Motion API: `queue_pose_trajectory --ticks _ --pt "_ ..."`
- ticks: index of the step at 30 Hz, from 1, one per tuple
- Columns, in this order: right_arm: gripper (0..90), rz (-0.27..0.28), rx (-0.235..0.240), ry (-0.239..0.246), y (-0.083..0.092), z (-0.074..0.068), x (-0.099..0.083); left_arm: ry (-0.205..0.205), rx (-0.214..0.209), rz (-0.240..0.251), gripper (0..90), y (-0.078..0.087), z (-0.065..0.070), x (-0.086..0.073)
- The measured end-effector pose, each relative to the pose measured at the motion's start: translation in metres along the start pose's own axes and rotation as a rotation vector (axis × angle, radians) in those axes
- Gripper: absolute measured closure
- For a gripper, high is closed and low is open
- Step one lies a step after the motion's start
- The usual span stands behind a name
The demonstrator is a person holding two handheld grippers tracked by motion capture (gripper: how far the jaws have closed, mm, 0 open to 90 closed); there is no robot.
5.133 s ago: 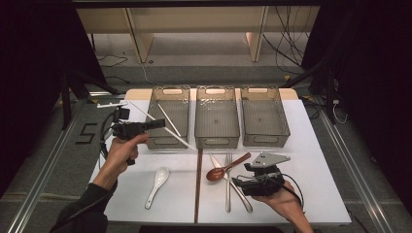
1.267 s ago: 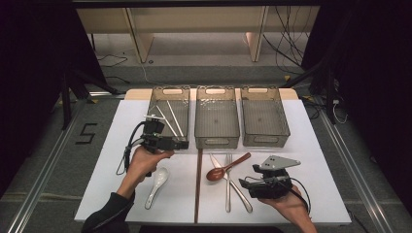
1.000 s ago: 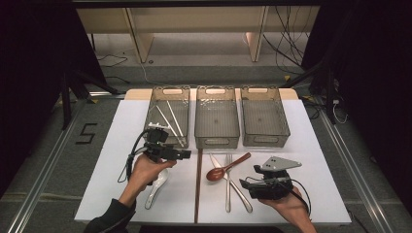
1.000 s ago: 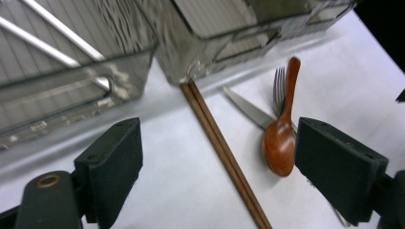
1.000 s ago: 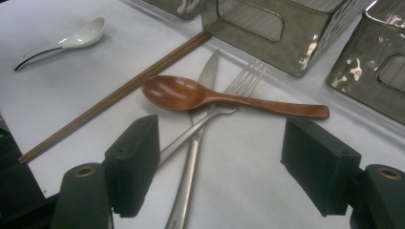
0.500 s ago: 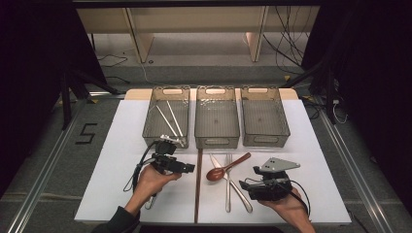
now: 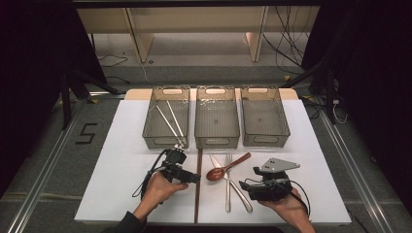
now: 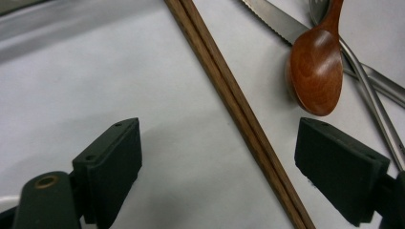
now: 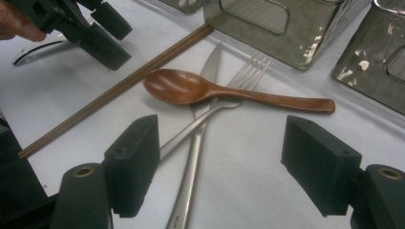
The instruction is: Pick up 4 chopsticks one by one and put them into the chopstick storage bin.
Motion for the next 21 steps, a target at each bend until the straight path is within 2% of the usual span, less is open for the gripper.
queue_pose_trajectory --ticks 6,13,21 --pt "29.8 0.0 0.0 0.0 -0.0001 -0.0001 0.0 -0.041 0.034 -0.02 17.8 -0.0067 0.007 -0.005" --pt "29.8 0.003 -0.001 -0.002 0.001 0.0001 0.0001 -0.037 0.043 -0.019 21.1 -0.0065 0.005 -0.0048" --pt "29.9 -0.001 0.002 0.0 0.0005 -0.0001 -0.0003 -0.068 0.081 -0.015 25.5 -0.0082 0.0047 -0.0066"
Point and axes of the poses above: each handheld gripper's, and its own axes: y roughly backward along the jaws, x roughly out of its top, z roughly to its right, the point moved 9 cm from there along -y, roughly forward along the jaws, and after that the axes turned 15 degrees about x, right-handed, at the moved point
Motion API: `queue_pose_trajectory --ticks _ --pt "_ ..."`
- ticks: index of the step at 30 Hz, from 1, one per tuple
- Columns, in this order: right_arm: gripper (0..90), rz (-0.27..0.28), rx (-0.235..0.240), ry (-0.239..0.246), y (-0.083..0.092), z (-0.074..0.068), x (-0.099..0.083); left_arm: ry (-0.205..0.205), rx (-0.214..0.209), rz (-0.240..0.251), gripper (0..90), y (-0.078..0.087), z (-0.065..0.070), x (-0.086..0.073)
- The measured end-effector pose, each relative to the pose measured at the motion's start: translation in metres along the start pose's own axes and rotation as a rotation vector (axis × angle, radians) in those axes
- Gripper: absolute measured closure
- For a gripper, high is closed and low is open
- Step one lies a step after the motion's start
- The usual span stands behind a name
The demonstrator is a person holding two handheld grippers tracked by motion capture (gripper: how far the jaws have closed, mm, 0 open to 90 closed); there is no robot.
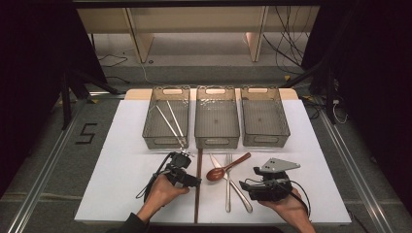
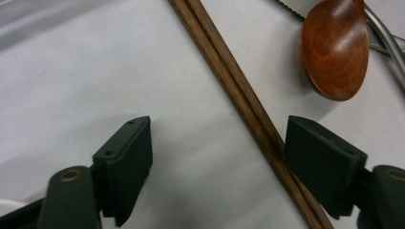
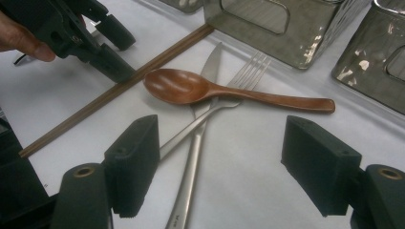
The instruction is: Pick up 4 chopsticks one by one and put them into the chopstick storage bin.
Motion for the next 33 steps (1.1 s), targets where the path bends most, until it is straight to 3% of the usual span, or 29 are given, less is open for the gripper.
queue_pose_trajectory --ticks 8,12,25,28,30,33 --pt "29.9 0.001 -0.004 0.001 0.001 0.0 0.0 -0.052 0.058 0.009 30.2 -0.001 0.001 -0.002" --pt "29.9 0.003 -0.005 0.002 0.001 0.0 0.001 -0.073 0.072 0.013 37.0 0.0 -0.003 -0.002" --pt "30.2 0.004 -0.006 0.003 0.002 0.001 0.001 -0.127 0.057 -0.009 64.7 0.003 -0.013 -0.005" --pt "30.2 0.003 -0.008 0.002 0.002 0.001 0.001 -0.123 0.058 -0.012 63.9 0.003 -0.011 -0.005" --pt "30.2 0.002 -0.007 0.003 0.002 0.001 0.001 -0.124 0.035 -0.016 57.2 0.003 -0.007 -0.005" --pt "30.2 0.004 -0.007 0.002 0.003 0.001 0.002 -0.16 0.042 -0.038 49.6 0.005 -0.004 -0.007"
Point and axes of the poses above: each handheld gripper's, and its own axes: y roughly backward along the jaws, x roughly out of its top, z roughly to its right, the point moved 9 cm from there along -y, roughly forward along the jaws, and after that the axes turned 15 degrees about x, right-handed, at the moved point
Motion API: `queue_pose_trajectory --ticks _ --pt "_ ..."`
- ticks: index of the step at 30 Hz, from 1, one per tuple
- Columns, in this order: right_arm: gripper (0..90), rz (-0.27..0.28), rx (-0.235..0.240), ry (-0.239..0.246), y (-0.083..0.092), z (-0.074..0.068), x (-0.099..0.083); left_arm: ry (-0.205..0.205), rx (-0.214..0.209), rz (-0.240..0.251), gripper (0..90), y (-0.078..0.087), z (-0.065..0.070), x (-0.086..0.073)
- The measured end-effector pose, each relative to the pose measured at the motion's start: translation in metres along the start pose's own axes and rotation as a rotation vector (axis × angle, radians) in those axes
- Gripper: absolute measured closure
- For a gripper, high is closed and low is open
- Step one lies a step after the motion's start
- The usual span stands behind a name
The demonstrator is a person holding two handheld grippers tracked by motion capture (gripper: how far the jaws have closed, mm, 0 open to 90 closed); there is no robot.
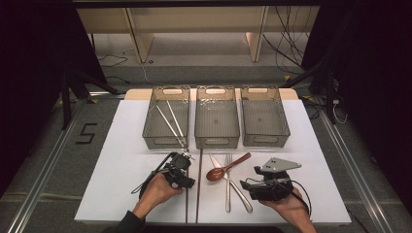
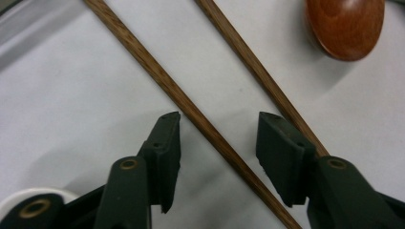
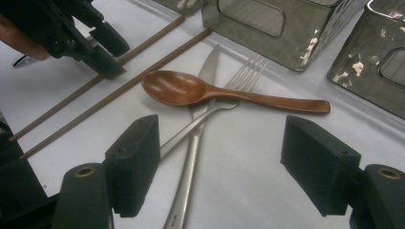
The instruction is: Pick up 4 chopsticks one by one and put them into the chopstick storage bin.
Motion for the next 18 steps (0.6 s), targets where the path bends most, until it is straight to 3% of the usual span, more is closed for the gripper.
queue_pose_trajectory --ticks 8,13,18 --pt "30.3 0.0 0.001 0.0 0.0001 0.0 -0.0004 -0.027 0.01 0.001 53.3 0.0009 0.0005 -0.0011" --pt "30.3 0.0 0.001 -0.002 0.0001 -0.0002 -0.0002 -0.03 0.001 0.012 64.7 0.0022 0.0001 -0.001" --pt "30.5 -0.001 0.002 0.001 -0.0001 -0.0004 -0.0002 -0.022 -0.042 0.022 76.8 0.007 0.0004 0.0009"
Point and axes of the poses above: each handheld gripper's, and its own axes: y roughly backward along the jaws, x roughly out of its top, z roughly to its right, the point moved 9 cm from there along -y, roughly forward along the jaws, and after that the axes turned 15 degrees about x, right-handed, at the moved point
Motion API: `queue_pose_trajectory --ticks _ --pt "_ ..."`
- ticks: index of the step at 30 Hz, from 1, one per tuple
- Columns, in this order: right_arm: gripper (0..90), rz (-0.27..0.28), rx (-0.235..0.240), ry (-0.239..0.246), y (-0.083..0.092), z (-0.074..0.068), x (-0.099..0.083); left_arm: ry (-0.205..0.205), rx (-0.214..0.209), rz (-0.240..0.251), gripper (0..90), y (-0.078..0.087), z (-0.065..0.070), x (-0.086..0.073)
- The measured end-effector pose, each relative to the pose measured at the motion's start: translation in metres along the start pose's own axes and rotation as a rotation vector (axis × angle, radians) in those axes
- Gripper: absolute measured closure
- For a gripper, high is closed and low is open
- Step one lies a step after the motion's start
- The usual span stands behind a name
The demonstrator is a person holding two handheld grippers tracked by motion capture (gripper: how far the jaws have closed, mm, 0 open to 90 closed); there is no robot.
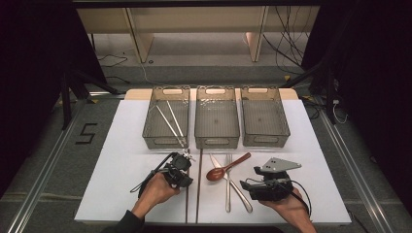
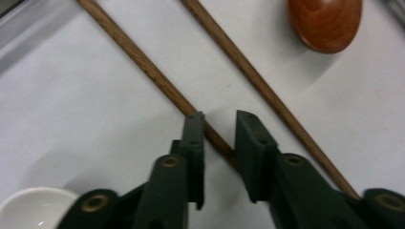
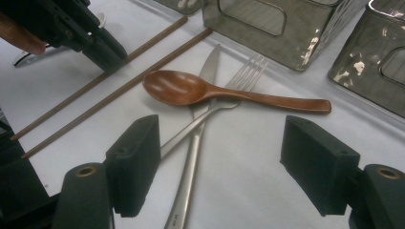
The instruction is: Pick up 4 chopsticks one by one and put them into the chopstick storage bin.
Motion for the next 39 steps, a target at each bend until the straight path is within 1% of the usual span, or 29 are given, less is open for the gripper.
queue_pose_trajectory --ticks 2,3,4,5,6,9,13,15,19,21,23,27,29,31,36,39 --pt "30.6 0.0 0.0 -0.002 0.0 0.0 0.0 0.003 -0.008 0.001 84.6 0.001 -0.001 0.0" --pt "30.6 -0.001 0.001 -0.002 0.0 0.0 0.0 0.007 -0.008 -0.005 85.2 0.001 -0.001 0.0" --pt "30.6 -0.001 0.001 -0.001 0.0 0.0 0.0 0.006 -0.01 -0.032 83.3 0.0 0.0 -0.002" --pt "30.6 -0.002 0.002 -0.002 0.0 0.0 0.0 -0.002 -0.01 -0.053 71.3 -0.001 0.001 -0.004" --pt "30.6 -0.002 0.001 -0.001 0.0 0.0 0.0 0.0 -0.002 -0.046 66.5 -0.002 0.002 -0.004" --pt "30.6 0.0 0.001 -0.004 0.0 0.0 0.0 -0.004 0.018 -0.044 66.5 -0.002 0.003 -0.004" --pt "30.7 -0.001 0.001 -0.003 0.0 0.0 0.0 -0.029 0.021 -0.07 61.4 -0.002 0.005 -0.006" --pt "30.8 -0.002 0.002 -0.003 0.001 0.0 0.0 -0.032 0.027 -0.076 58.6 -0.002 0.007 -0.006" --pt "30.9 -0.001 0.002 -0.007 0.001 0.0 0.0 -0.05 0.033 -0.087 56.6 -0.002 0.007 -0.006" --pt "30.9 -0.001 0.003 -0.006 0.001 0.0 0.0 -0.049 0.035 -0.1 56.4 -0.002 0.009 -0.006" --pt "31.0 -0.003 0.003 -0.005 0.001 0.0 0.0 -0.055 0.023 -0.123 56.8 -0.001 0.008 -0.007" --pt "31.1 0.0 0.001 -0.007 0.002 0.0 0.0 -0.051 0.015 -0.139 56.7 -0.001 0.008 -0.007" --pt "31.1 0.0 0.001 -0.008 0.002 0.0 -0.001 -0.049 0.005 -0.143 52.6 -0.001 0.009 -0.007" --pt "31.2 -0.001 0.001 -0.007 0.002 0.0 -0.001 -0.051 0.011 -0.146 50.6 -0.001 0.011 -0.007" --pt "31.3 -0.001 0.001 -0.009 0.001 0.0 -0.001 -0.085 0.041 -0.144 52.2 -0.001 0.012 -0.007" --pt "31.3 0.0 0.001 -0.006 0.002 0.0 0.0 -0.09 0.04 -0.136 54.3 -0.001 0.013 -0.007"
Point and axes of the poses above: each handheld gripper's, and its own axes: y roughly backward along the jaws, x roughly out of its top, z roughly to its right, the point moved 9 cm from there along -y, roughly forward along the jaws, and after that the axes turned 15 degrees about x, right-handed, at the moved point
